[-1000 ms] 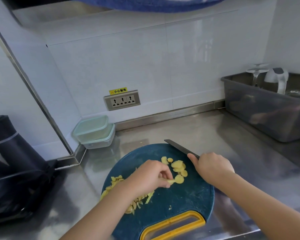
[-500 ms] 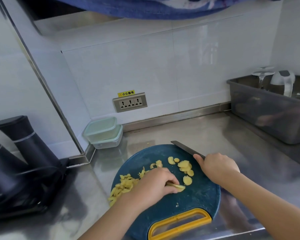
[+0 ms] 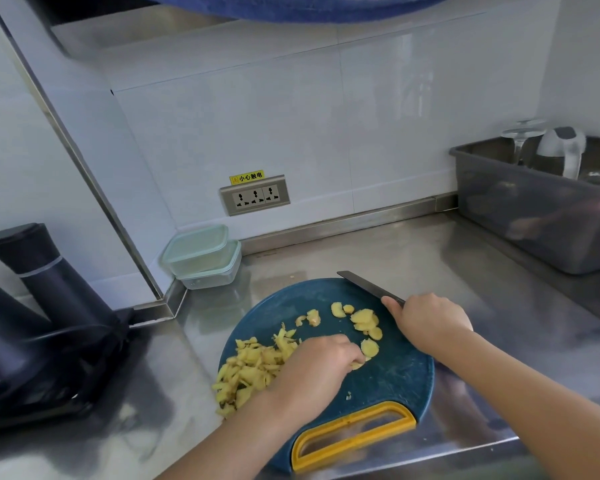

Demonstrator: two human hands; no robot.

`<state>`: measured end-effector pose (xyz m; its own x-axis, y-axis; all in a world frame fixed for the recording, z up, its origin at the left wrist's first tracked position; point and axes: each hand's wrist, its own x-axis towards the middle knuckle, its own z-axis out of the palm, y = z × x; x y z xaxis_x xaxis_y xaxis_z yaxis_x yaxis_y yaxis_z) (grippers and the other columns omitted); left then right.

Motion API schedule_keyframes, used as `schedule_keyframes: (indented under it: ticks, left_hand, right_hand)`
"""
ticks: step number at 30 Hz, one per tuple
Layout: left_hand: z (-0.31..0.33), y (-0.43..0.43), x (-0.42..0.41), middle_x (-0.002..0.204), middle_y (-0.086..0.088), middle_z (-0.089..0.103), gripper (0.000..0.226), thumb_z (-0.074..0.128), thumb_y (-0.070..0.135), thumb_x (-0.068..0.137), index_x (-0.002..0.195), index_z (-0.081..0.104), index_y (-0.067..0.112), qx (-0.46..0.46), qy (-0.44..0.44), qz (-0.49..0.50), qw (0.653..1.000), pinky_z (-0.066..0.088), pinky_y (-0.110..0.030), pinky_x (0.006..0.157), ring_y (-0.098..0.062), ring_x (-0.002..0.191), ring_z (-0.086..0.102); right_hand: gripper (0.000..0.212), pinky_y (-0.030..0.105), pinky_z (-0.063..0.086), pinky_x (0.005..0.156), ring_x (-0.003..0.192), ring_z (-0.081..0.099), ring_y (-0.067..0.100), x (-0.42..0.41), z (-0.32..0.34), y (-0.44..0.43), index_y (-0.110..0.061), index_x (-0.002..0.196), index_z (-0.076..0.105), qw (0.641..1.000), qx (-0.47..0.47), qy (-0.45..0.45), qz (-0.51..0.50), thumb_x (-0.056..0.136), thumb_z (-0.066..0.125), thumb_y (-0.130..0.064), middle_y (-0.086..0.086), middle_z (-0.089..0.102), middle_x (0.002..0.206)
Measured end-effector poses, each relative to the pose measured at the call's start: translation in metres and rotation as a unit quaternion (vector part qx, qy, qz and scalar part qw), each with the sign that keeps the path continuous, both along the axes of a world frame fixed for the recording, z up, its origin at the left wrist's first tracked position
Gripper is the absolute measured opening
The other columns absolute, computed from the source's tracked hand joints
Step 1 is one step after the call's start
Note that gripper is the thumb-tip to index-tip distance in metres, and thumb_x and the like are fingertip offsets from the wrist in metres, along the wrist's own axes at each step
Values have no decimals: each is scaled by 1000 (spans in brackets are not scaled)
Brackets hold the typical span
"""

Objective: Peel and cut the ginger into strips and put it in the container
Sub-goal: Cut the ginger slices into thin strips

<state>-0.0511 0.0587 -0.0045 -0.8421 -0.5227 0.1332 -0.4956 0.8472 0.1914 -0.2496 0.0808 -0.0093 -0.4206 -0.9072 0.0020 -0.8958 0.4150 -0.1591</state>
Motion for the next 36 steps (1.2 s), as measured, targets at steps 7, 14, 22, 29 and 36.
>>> schedule_keyframes:
  ticks: [7,14,22,29,36]
  left_hand:
    - [30,-15,-2,110,14,59,26,60,36,90,114,64,27,89,56,31,994,42,-20,87,5,94,52]
    - [29,-79,-37,117,-3,64,37,69,26,86,121,62,15,147,-28,154,977,45,-24,79,-12,92,58]
    - [38,-88,-55,97,-7,68,25,73,17,83,105,69,7,222,-39,239,945,46,-26,73,-16,81,60]
    - [48,-47,-24,80,-4,73,7,71,17,84,87,67,13,355,82,250,897,57,-22,68,-9,68,69]
    - [27,-12,-12,65,-2,69,16,71,19,85,97,63,14,356,132,267,886,55,-21,61,-9,55,64]
  right_hand:
    - [64,28,41,60,66,54,17,1,2,2,-13,69,48,1000,5,0,-4,100,14,-57,0,52,71]
    - [62,28,43,59,65,54,19,2,2,2,-16,66,47,1000,11,3,-9,100,14,-57,2,52,68]
    - [63,28,43,58,64,54,18,-1,2,0,-16,66,47,1000,9,-7,-5,100,14,-56,2,53,68]
    - [61,30,44,61,68,54,20,0,2,2,-16,65,44,1000,1,-12,1,100,15,-56,1,49,66]
    - [62,29,43,60,66,52,19,2,2,4,-14,67,47,1000,1,-10,0,100,15,-55,2,48,66]
